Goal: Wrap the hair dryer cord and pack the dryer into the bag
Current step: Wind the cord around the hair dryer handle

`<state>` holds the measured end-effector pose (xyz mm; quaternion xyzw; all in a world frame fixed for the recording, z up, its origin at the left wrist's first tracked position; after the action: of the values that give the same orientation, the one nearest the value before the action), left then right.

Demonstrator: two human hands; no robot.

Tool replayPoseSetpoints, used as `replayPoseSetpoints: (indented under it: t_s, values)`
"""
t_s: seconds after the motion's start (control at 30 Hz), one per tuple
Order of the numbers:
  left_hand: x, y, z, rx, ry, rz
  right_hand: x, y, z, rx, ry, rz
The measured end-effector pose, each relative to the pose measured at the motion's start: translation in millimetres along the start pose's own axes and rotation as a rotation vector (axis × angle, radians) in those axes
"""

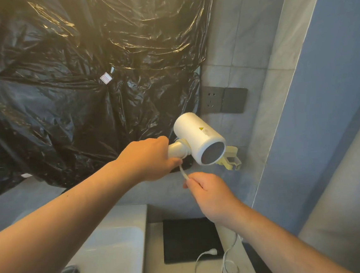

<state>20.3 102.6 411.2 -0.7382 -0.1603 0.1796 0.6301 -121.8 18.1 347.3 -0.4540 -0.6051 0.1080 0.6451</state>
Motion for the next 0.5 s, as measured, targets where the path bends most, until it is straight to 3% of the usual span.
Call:
replayPoseSetpoints:
  t_s: [0.13,0.3,0.5]
  values:
    - [8.3,8.5,-1.8,0.076,-0.003,-0.164,9.5,-14.5,5.3,0.042,-0.061,0.311]
    - [5.5,15.2,2.7,0.088,0.037,-0.243,26.6,-28.3,12.3,-0.053,-0.150,0.720]
    - [-2.3,23.6,11.0,0.228,0.109,-0.318,42.4,-48.3,10.0,-0.135,-0.383,0.837]
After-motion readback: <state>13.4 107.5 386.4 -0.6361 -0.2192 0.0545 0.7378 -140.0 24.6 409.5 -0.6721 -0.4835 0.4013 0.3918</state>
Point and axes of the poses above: each hand's wrist, its own z-axis away from the middle knuckle, its own y-axis out of the palm, x = y × z, the point moved 3 cm from there along -z, towards the middle knuckle, and after that the axes turned 7 degrees about x, right-handed, at the moved point
